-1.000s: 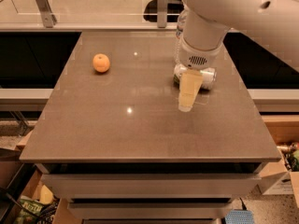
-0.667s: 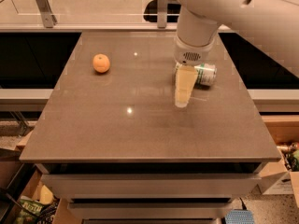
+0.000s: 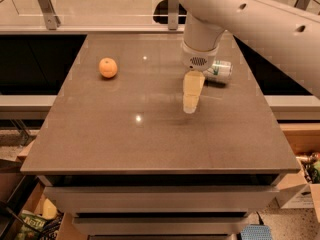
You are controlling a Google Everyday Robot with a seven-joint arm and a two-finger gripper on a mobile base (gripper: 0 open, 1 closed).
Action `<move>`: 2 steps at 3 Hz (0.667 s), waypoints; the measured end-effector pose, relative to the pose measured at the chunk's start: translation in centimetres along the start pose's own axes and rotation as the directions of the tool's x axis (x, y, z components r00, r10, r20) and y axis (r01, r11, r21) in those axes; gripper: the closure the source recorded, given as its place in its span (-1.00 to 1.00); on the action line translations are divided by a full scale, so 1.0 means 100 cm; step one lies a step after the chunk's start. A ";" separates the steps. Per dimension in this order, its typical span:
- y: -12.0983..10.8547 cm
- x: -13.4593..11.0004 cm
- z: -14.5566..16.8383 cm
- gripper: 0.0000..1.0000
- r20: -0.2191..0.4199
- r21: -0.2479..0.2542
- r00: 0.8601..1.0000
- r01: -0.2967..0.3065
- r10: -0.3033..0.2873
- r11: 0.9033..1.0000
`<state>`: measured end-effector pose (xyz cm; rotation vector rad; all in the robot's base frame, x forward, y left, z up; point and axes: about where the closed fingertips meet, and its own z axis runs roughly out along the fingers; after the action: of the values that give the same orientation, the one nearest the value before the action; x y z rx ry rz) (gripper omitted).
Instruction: Place 7up can upright
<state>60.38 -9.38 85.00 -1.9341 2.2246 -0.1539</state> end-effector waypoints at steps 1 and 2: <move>-0.009 0.005 0.018 -1.00 0.003 -0.015 1.000 -0.019 0.019 1.000; -0.017 0.022 0.022 -1.00 -0.004 -0.003 0.998 -0.063 0.063 0.998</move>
Offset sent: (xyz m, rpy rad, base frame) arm 0.0246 -0.0451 -0.0191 0.0110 -0.0082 -0.1163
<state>62.21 -11.69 83.03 -1.8646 2.2862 -0.1454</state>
